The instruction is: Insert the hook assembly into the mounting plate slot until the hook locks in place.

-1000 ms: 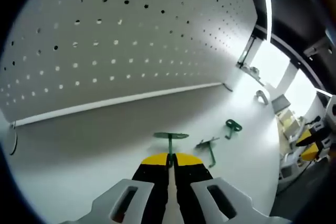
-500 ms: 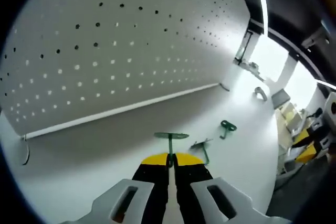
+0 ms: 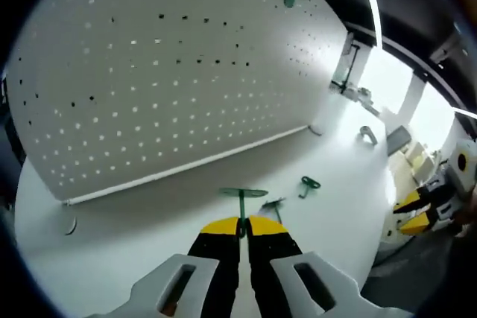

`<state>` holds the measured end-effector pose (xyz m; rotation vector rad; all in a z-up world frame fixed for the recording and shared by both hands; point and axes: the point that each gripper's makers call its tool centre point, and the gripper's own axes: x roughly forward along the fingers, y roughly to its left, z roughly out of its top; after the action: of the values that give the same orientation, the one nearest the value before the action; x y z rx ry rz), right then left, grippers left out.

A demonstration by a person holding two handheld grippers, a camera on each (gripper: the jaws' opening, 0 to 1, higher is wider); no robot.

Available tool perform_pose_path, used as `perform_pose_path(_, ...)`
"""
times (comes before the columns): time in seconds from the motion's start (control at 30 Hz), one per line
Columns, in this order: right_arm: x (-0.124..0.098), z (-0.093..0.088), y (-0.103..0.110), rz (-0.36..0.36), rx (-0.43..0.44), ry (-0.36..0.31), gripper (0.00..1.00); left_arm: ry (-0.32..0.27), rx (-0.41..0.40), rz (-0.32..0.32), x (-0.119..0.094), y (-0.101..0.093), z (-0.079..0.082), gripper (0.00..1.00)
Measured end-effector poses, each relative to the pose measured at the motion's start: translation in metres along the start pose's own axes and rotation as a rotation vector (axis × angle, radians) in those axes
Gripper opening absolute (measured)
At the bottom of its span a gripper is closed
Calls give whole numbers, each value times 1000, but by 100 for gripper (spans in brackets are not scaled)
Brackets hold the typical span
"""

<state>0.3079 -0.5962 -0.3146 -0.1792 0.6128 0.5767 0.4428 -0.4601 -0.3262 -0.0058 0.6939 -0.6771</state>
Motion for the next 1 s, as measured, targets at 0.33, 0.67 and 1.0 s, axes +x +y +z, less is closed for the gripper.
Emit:
perform_pose_path(0.33,2,0,18,45,-20,-3,15,-5,10,-9,-39,-17,-4,2)
perform_pose_path(0.67,2,10,41,92,-66,-20,15,-13,18,3,-73,-33,-7,2)
perform_pose_path(1.0,1,19,61,131,-111,-32,16,19,38,1,-89,-53,-17,2)
